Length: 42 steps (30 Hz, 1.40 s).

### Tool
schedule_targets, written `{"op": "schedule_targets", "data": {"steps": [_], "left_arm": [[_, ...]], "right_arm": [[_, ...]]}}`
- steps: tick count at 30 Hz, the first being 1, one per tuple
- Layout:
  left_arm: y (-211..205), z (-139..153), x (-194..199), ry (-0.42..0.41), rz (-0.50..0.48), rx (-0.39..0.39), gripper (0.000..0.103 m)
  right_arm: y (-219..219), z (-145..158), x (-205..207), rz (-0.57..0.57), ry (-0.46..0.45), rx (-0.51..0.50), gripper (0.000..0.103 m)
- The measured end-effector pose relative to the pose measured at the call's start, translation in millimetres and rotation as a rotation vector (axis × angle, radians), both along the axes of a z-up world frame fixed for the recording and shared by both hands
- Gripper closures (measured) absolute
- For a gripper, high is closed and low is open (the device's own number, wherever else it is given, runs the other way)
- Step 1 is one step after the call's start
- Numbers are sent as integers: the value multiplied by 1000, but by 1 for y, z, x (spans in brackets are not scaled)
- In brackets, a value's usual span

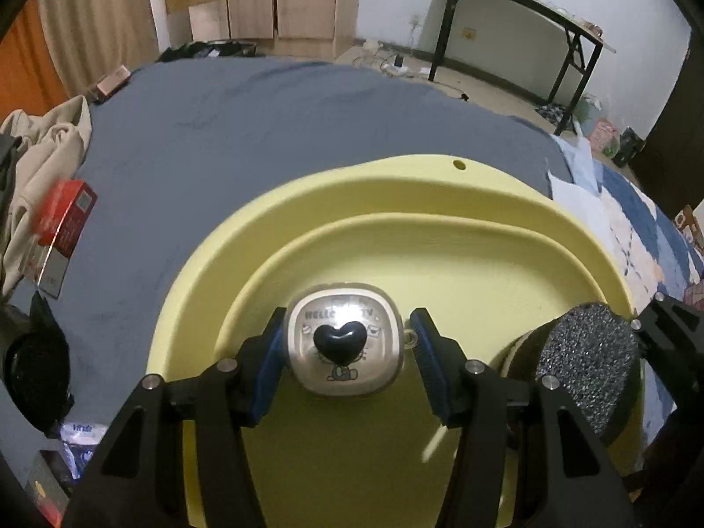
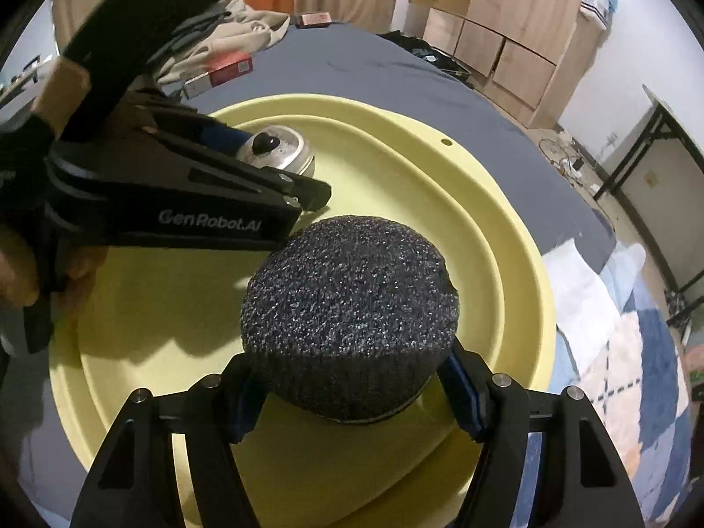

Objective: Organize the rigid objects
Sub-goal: 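Carry both objects to the yellow tray and release them there, then return both tools to the rug over the red cigarette boxes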

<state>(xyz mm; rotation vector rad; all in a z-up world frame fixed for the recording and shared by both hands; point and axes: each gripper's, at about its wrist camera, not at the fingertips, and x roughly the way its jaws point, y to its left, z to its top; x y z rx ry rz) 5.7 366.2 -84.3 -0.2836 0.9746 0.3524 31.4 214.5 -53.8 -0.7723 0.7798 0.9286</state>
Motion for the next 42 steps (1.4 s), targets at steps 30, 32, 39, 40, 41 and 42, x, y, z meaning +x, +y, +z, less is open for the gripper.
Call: {"op": "schedule_targets", "data": {"steps": [30,32,39,40,41,42], "left_arm": [[-206,121,40,-242,-122,-167,0],[-249,124,44,-231,-186,-197,0],[-360,99,36,-72,-476,-151,0],[-366,95,32,-52,-506,-130,0],[-367,92,28,-32,-527,-115,0],[-368,90,27,-8,-547,-108,0]], "right_arm": [[-313,133,-58,-253,-27,191,0],[-370,138,-60,-359,-65,176,0],[-491,127,-53,-614,-76,146,0],[-500,129,-52,-631,-78,163,0],[-502,130,-45,-640,-58,186,0],[-508,130,-44,-646,-36,209,0]]}}
